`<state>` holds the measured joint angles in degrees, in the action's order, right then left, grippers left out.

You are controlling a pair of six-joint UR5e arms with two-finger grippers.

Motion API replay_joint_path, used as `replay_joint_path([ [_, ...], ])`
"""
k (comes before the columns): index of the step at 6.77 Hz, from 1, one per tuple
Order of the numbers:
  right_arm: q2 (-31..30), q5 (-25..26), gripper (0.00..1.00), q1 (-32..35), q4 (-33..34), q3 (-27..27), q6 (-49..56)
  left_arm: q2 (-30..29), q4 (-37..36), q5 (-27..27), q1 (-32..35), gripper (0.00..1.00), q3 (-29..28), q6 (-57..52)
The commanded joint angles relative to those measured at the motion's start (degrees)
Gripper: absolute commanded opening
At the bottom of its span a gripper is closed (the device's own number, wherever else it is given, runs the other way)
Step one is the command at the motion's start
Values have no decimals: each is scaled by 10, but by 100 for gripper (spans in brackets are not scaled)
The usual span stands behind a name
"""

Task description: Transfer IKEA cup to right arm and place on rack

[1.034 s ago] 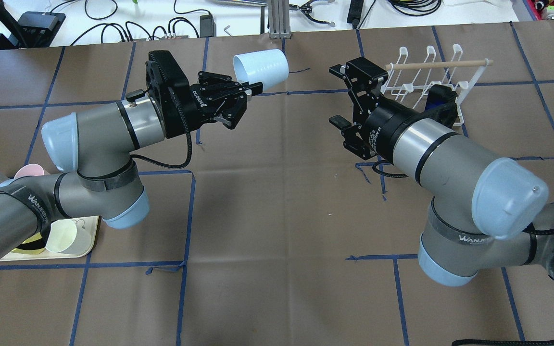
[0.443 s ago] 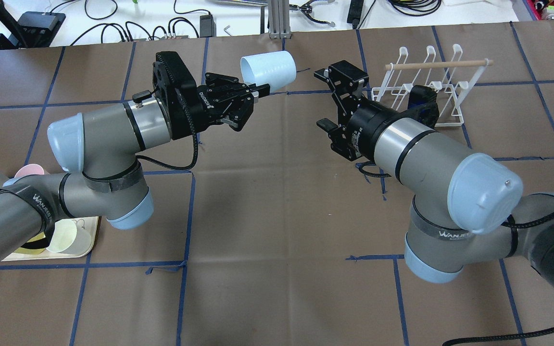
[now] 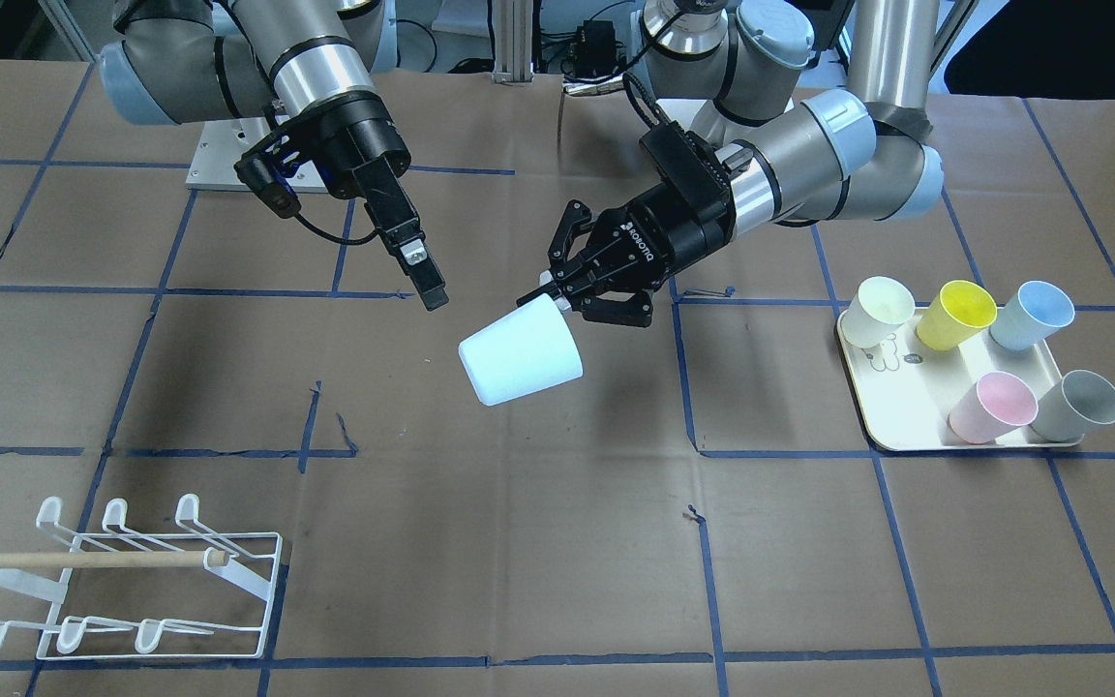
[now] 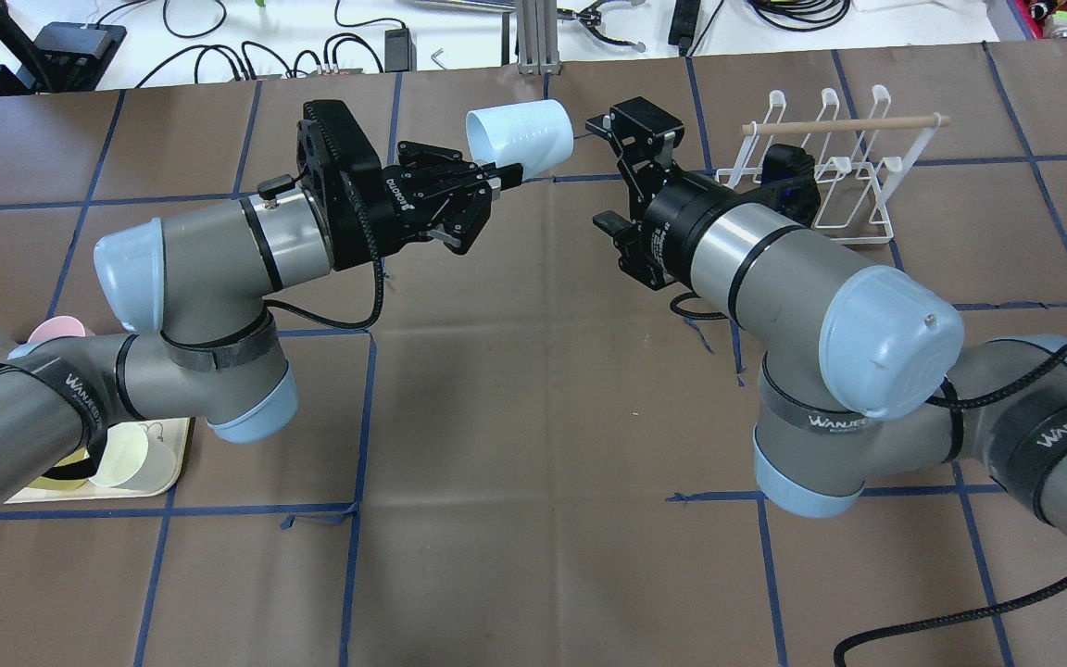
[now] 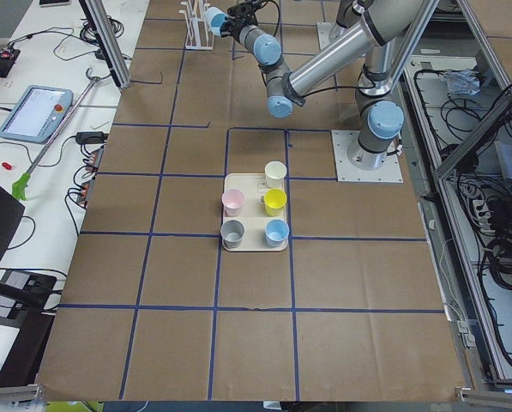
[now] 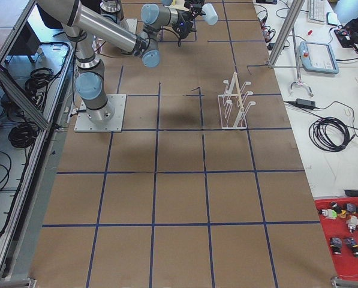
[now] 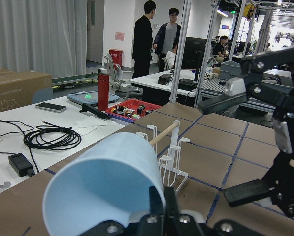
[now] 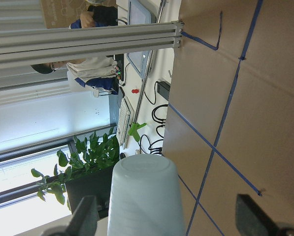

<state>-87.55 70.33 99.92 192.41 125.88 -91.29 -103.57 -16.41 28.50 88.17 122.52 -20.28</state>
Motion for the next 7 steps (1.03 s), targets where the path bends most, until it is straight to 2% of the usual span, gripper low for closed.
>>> replay_joint_path([
  [1, 26, 19, 98, 15, 0, -24, -11, 1, 1, 1, 6, 2, 0, 1],
  [7, 83, 33, 98, 34, -16, -90, -11, 2, 0, 1, 6, 3, 0, 1],
])
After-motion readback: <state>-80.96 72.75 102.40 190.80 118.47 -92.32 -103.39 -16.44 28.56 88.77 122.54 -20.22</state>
